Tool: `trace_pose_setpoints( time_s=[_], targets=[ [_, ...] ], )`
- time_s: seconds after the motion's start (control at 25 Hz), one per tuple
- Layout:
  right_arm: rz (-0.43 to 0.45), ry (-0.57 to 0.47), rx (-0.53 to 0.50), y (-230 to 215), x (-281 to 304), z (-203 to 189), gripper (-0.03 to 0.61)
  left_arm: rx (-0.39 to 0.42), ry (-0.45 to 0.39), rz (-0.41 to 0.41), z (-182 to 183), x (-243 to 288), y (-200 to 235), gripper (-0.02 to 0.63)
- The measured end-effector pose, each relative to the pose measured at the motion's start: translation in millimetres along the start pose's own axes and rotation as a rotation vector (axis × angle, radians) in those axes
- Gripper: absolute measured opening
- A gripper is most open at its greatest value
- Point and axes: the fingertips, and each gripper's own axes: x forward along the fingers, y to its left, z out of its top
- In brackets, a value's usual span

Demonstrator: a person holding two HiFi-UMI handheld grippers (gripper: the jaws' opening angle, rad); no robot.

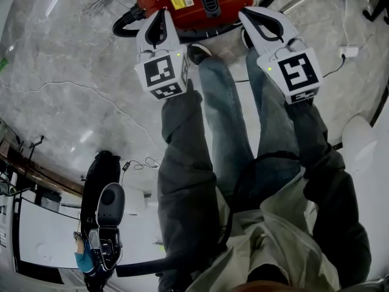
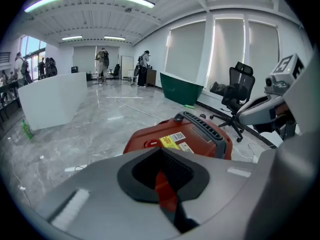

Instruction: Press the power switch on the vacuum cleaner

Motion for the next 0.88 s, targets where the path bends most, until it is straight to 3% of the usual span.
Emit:
trace_pose_setpoints(
  time_s=[0.32,0.68,0.88],
  targets=[
    [0.082,-0.022,-0.067,25.8,15.1,15.6,0.0,0.007,-0.022,0.013,17.7,14.3,4.2,0.002],
    [0.142,0.032,-0.076,49.1,17.0,-3.8,0.0,-0.039,0.001,0.001,15.7,22.7,10.9,0.002],
    [0.15,0.021,-0.085,48.4,20.8,-1.9,0.0,-0.006,0.108,-0.037,12.8,31.5,11.6,0.002]
  ],
)
